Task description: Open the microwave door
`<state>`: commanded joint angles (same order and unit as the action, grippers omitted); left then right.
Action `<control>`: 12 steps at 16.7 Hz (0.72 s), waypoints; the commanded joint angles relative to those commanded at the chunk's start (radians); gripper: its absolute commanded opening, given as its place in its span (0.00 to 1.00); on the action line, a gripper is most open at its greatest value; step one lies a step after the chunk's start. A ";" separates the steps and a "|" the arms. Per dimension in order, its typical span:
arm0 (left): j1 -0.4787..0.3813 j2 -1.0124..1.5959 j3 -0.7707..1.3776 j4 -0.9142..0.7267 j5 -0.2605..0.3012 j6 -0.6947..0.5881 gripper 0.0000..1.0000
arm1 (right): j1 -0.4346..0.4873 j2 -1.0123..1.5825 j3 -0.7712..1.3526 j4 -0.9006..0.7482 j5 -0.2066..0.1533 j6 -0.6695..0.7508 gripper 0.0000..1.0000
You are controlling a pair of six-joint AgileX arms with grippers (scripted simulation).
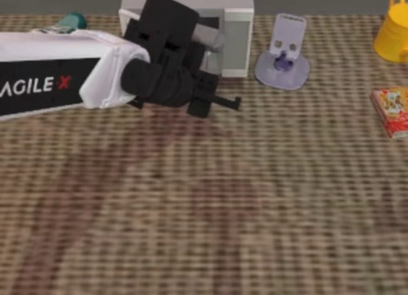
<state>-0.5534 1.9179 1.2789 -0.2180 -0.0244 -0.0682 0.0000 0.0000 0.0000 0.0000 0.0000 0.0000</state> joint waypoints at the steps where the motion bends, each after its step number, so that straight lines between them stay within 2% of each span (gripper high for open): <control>1: 0.000 0.000 0.000 0.000 0.000 0.000 0.00 | 0.000 0.000 0.000 0.000 0.000 0.000 1.00; 5: 0.000 0.000 0.000 0.000 0.000 0.000 0.00 | 0.000 0.000 0.000 0.000 0.000 0.000 1.00; 12: 0.017 -0.024 -0.032 0.009 0.042 0.047 0.00 | 0.000 0.000 0.000 0.000 0.000 0.000 1.00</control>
<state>-0.5368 1.8936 1.2471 -0.2088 0.0172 -0.0213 0.0000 0.0000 0.0000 0.0000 0.0000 0.0000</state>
